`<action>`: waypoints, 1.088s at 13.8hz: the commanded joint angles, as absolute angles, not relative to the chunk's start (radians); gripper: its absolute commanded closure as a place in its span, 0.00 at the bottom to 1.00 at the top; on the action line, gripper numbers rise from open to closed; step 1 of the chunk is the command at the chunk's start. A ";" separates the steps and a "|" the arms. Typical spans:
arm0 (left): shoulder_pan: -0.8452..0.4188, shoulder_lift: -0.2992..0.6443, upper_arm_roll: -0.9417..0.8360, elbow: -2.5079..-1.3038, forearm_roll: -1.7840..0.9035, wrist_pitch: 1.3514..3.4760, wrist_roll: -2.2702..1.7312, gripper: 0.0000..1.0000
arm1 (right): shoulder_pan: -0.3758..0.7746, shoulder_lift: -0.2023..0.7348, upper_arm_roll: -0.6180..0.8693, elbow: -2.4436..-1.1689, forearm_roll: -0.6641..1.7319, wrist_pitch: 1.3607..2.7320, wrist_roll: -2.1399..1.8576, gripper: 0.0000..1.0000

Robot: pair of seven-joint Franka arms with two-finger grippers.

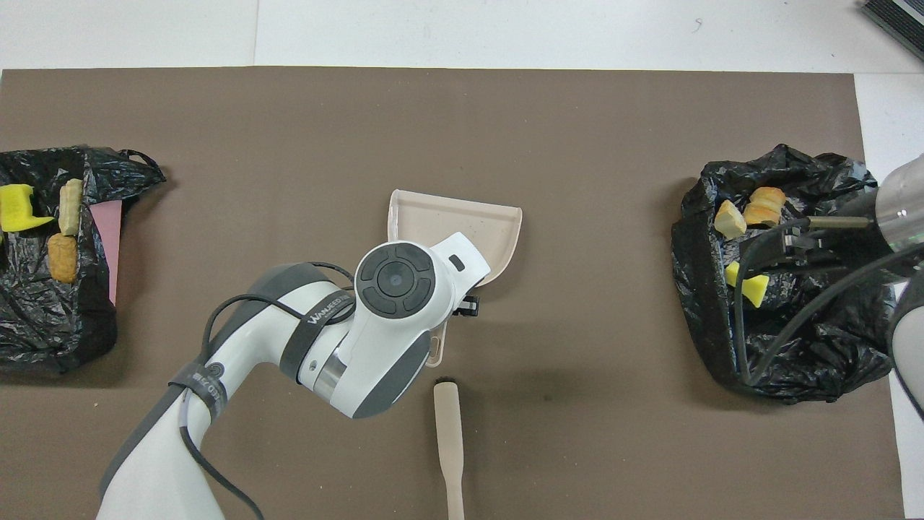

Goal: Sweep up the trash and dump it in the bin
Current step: 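Set the dustpan down on the table and open the left gripper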

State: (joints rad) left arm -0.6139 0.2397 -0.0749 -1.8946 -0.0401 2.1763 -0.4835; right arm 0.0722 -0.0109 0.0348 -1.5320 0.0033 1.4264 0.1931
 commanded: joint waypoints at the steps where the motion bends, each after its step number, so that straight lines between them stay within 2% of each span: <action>1: -0.566 0.181 -0.066 -1.855 -0.057 2.070 -0.479 0.00 | 0.064 -0.032 0.046 -1.562 -0.015 1.450 0.186 0.00; 5: -0.450 0.124 -0.061 -1.790 -0.055 2.028 -0.448 0.00 | 0.064 -0.034 0.046 -1.562 -0.015 1.448 0.184 0.00; 8: -0.372 0.135 -0.061 -1.689 -0.057 1.939 -0.399 0.00 | 0.064 -0.034 0.046 -1.562 -0.017 1.447 0.183 0.00; 13: -0.214 0.133 -0.067 -1.646 -0.066 1.907 -0.322 0.00 | 0.061 -0.034 0.046 -1.562 -0.029 1.440 0.173 0.00; 15: -0.152 0.136 -0.060 -1.580 -0.110 1.818 -0.231 0.00 | 0.057 -0.032 0.046 -1.560 -0.031 1.442 0.172 0.00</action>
State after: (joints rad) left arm -0.2060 0.1226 -0.0533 -1.6583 -0.0705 1.9096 -0.3038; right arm 0.0717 -0.0109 0.0351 -1.5327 -0.0093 1.4264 0.1931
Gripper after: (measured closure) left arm 0.000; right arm 0.000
